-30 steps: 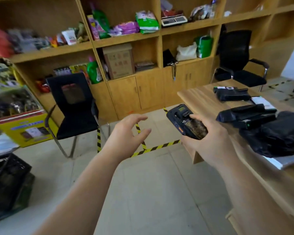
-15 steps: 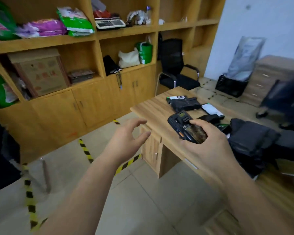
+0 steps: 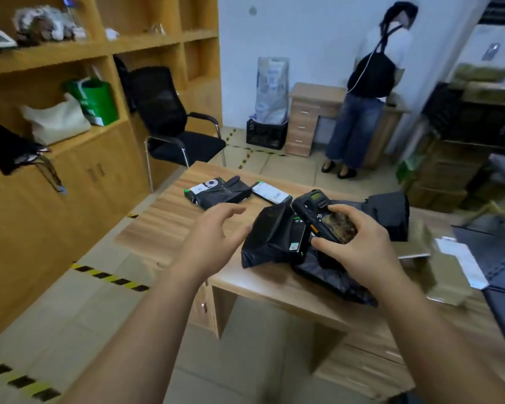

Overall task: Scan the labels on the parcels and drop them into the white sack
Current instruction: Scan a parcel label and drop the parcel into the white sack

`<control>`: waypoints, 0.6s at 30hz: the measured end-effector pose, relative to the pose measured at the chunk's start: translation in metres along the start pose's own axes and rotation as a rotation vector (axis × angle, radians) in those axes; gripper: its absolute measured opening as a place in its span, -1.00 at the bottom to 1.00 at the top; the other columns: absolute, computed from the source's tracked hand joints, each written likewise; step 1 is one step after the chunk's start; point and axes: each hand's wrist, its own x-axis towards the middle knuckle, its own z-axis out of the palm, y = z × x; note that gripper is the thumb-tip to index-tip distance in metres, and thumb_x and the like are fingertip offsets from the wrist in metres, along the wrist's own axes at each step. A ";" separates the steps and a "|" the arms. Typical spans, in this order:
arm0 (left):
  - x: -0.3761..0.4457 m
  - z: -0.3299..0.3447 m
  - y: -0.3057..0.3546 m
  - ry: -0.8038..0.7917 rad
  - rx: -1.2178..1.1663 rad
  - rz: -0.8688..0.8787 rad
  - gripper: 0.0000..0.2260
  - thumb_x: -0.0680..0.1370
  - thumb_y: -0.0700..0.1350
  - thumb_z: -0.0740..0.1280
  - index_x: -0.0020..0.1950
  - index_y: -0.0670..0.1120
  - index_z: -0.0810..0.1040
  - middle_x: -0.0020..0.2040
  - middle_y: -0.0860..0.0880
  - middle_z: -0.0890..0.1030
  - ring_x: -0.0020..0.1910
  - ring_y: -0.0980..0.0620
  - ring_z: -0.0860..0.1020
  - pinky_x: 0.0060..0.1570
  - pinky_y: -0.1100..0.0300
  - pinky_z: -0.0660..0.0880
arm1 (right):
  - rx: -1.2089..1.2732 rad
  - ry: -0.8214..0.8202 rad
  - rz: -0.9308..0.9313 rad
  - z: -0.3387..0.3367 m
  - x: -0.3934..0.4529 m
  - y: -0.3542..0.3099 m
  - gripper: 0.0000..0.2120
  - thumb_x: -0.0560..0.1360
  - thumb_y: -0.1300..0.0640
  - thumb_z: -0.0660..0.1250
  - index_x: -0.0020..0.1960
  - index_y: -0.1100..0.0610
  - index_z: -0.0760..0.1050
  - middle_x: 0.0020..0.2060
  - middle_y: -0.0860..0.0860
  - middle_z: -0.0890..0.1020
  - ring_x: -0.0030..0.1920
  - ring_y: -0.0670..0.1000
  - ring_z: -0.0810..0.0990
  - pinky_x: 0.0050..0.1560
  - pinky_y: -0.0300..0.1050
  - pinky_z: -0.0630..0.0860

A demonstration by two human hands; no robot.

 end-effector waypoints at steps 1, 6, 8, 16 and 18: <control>0.011 0.004 -0.006 -0.008 -0.010 0.004 -0.71 0.55 0.02 0.39 0.26 0.04 0.55 0.16 0.17 0.56 0.16 0.23 0.48 0.23 0.17 0.45 | 0.004 0.003 0.013 0.004 0.008 0.003 -0.40 0.30 -0.04 0.61 0.30 -0.13 0.51 0.16 -0.15 0.55 0.14 -0.12 0.50 0.12 -0.18 0.42; 0.061 0.027 -0.033 -0.055 -0.001 -0.008 -0.70 0.54 0.05 0.39 0.25 0.04 0.56 0.14 0.16 0.57 0.14 0.19 0.51 0.20 0.17 0.45 | 0.047 -0.007 0.053 0.030 0.057 0.025 -0.42 0.32 -0.03 0.59 0.29 -0.16 0.50 0.14 -0.14 0.54 0.13 -0.10 0.52 0.12 -0.18 0.43; 0.085 0.038 -0.043 -0.079 0.021 -0.007 -0.70 0.54 0.04 0.40 0.25 0.02 0.57 0.13 0.17 0.57 0.14 0.19 0.51 0.22 0.15 0.46 | 0.074 -0.008 0.073 0.041 0.082 0.038 -0.43 0.31 -0.06 0.59 0.27 -0.21 0.49 0.13 -0.15 0.56 0.11 -0.10 0.54 0.12 -0.12 0.50; 0.217 0.093 -0.062 -0.133 0.057 -0.038 -0.70 0.55 -0.01 0.40 0.27 0.00 0.57 0.12 0.20 0.53 0.09 0.30 0.44 0.05 0.58 0.30 | 0.059 0.011 0.117 0.060 0.209 0.096 -0.40 0.31 -0.04 0.59 0.30 -0.13 0.49 0.08 -0.17 0.50 0.07 -0.13 0.49 0.05 -0.19 0.40; 0.245 0.111 -0.067 -0.156 0.054 -0.060 -0.70 0.56 -0.01 0.39 0.29 0.01 0.56 0.14 0.19 0.54 0.10 0.30 0.44 0.01 0.61 0.27 | 0.049 0.003 0.135 0.062 0.236 0.111 -0.40 0.31 -0.03 0.59 0.31 -0.12 0.49 0.08 -0.17 0.49 0.07 -0.14 0.47 0.07 -0.19 0.39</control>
